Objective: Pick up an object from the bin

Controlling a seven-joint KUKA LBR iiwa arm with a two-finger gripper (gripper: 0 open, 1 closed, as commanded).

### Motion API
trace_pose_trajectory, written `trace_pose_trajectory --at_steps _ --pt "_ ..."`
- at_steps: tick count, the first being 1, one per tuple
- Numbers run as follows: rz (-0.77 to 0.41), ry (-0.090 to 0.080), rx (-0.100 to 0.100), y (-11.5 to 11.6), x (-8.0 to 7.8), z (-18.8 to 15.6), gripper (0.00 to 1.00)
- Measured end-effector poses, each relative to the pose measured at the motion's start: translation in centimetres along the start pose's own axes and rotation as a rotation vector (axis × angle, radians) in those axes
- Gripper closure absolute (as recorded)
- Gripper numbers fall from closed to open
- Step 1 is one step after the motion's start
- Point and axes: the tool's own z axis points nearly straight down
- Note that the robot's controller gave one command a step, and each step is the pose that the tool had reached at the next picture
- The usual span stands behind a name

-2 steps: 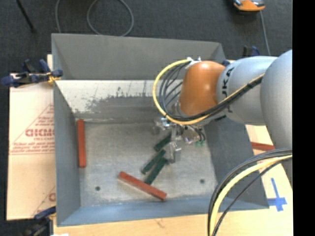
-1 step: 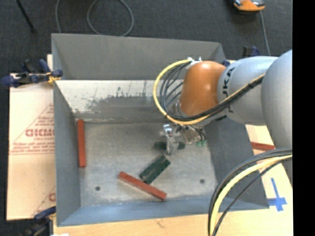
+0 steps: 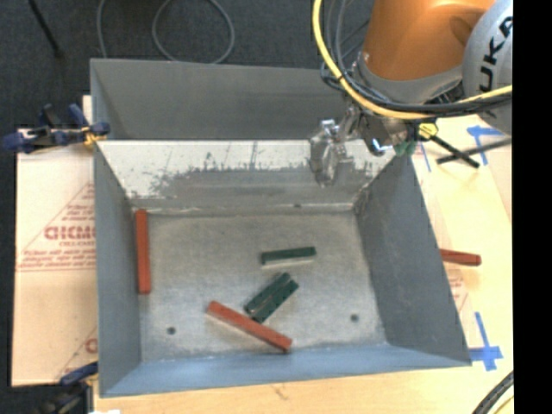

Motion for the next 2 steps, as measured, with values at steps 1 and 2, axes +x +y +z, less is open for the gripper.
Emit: trace_pose_trajectory --at_steps 1,2 --pt "-0.176 0.016 -0.006 3.89 1.73 8.69 1.00" --pt "-0.175 0.011 -0.005 3.82 1.61 8.46 0.00"
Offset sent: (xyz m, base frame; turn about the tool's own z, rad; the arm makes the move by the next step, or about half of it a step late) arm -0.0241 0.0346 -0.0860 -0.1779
